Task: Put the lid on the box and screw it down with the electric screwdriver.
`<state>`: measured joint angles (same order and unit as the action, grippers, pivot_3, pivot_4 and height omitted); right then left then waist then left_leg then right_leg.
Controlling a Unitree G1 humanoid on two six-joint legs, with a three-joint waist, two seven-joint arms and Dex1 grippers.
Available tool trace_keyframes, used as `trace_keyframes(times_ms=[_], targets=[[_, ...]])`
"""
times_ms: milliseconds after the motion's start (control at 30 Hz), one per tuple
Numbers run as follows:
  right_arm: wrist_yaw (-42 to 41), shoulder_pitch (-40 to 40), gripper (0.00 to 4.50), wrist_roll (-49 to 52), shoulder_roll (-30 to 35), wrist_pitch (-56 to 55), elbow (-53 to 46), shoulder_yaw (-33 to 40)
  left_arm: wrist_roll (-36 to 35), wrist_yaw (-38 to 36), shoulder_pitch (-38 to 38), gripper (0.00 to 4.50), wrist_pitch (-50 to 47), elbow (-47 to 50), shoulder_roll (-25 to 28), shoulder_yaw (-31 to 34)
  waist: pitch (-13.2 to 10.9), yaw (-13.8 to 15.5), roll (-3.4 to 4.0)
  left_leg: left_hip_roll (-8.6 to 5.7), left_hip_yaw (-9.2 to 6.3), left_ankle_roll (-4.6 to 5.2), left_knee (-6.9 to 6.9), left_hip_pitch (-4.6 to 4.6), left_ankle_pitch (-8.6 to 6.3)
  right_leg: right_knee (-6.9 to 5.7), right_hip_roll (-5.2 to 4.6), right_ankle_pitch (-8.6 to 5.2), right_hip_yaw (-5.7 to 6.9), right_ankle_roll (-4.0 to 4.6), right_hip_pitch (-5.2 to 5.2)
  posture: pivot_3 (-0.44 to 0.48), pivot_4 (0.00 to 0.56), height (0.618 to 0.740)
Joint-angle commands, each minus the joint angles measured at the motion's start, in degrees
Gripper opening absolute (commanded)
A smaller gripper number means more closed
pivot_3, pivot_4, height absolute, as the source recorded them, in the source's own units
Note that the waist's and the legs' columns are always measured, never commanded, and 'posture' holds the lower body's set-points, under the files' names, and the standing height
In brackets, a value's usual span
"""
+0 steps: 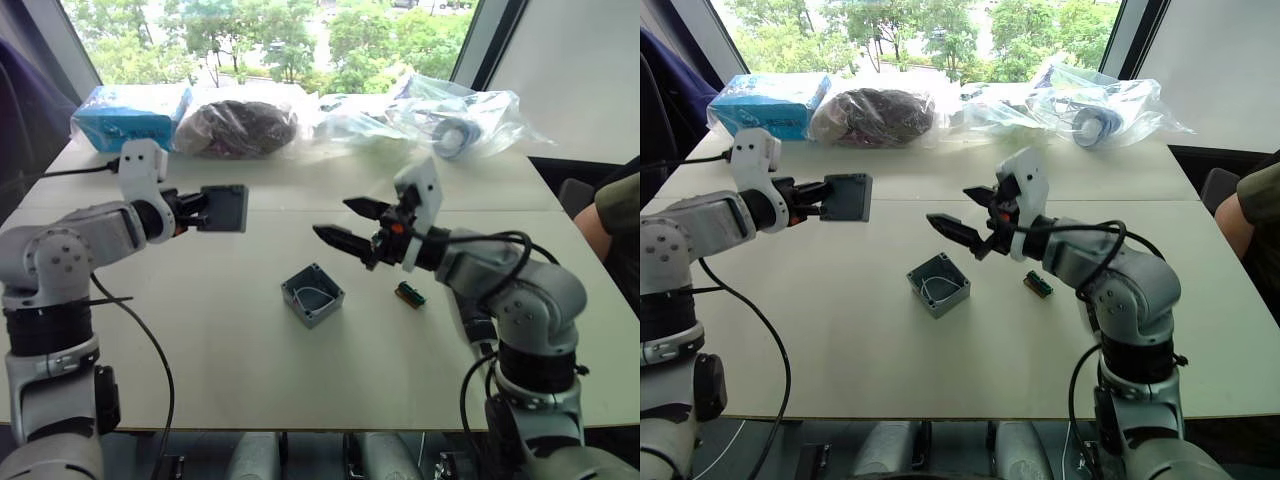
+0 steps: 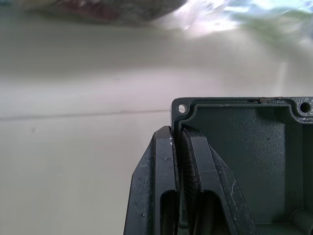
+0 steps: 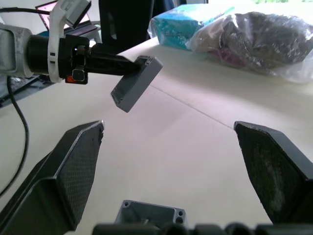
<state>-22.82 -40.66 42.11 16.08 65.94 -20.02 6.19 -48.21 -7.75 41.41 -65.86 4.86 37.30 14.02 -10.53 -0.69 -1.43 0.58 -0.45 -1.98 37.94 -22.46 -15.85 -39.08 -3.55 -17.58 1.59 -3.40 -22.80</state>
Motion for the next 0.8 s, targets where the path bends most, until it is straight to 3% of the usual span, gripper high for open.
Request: trace_keyframes(times_ms=[33, 167, 367, 600, 633, 667, 800], targets=[[4.8, -7.72, 4.5, 2.94, -5.24, 3.28, 10.69, 4.99, 3.61, -7.17, 2.8, 0.07, 8.33, 1.15, -2.54, -4.3, 0.0, -0.06, 0.01, 0.0, 0.02, 0.0, -0.01, -0.01, 0.0, 0.0, 0.0, 0.0, 0.0, 0.0, -0.02, 0.0, 0.15, 0.74], [6.42, -10.42, 4.5, 3.88, -7.02, 5.51, 14.34, 6.27, 6.37, -10.7, 3.69, 0.07, 11.38, 0.7, -4.37, -6.82, -0.01, -0.11, 0.01, 0.02, 0.04, 0.04, -0.04, -0.12, -0.02, 0.0, 0.01, 0.0, 0.0, 0.0, -0.16, 0.0, 0.15, 0.74], [8.88, -9.59, 4.5, 3.66, -8.4, 6.23, 14.32, 6.19, 7.05, -10.76, 3.74, 0.07, 10.86, 1.6, -7.25, -6.4, -0.01, -0.25, 0.01, 0.03, 0.07, 0.09, 0.02, -0.75, -0.03, -0.07, 0.02, 0.01, -0.01, -0.02, -0.78, 0.0, 0.15, 0.74], [10.8, -8.83, 4.5, 4.3, -9.55, 6.42, 13.33, 6.8, 7.63, -10.72, 4.39, 0.07, 10.38, 1.6, -8.97, -5.87, -0.01, -0.2, 0.01, 0.03, 0.07, 0.09, 0.04, -0.8, -0.03, -0.07, 0.02, 0.02, -0.01, -0.02, -0.81, 0.0, 0.15, 0.74], [10.95, -8.64, 4.01, 4.32, -9.61, 6.33, 13.19, 6.75, 7.71, -10.78, 4.45, 0.0, 10.34, 1.58, -9.11, -5.84, -0.01, -0.19, 0.01, 0.03, 0.07, 0.09, 0.04, -0.8, -0.03, -0.06, 0.03, 0.01, -0.01, -0.02, -0.81, 0.0, 0.15, 0.74], [11.17, -8.52, 3.84, 4.32, -9.71, 6.24, 13.09, 6.76, 7.75, -10.84, 4.48, 0.0, 10.29, 1.56, -9.2, -5.8, -0.01, -0.19, 0.01, 0.03, 0.07, 0.09, 0.04, -0.8, -0.03, -0.06, 0.03, 0.02, -0.01, -0.02, -0.81, 0.0, 0.15, 0.74], [11.85, -8.07, 2.38, 4.54, -10.09, 6.18, 12.62, 6.83, 7.82, -11.06, 4.62, 0.0, 10.24, 1.32, -9.46, -5.64, -0.01, -0.29, 0.02, 0.03, 0.07, 0.09, 0.04, -0.8, -0.03, -0.06, 0.04, 0.01, -0.01, -0.02, -0.82, 0.0, 0.15, 0.74]])
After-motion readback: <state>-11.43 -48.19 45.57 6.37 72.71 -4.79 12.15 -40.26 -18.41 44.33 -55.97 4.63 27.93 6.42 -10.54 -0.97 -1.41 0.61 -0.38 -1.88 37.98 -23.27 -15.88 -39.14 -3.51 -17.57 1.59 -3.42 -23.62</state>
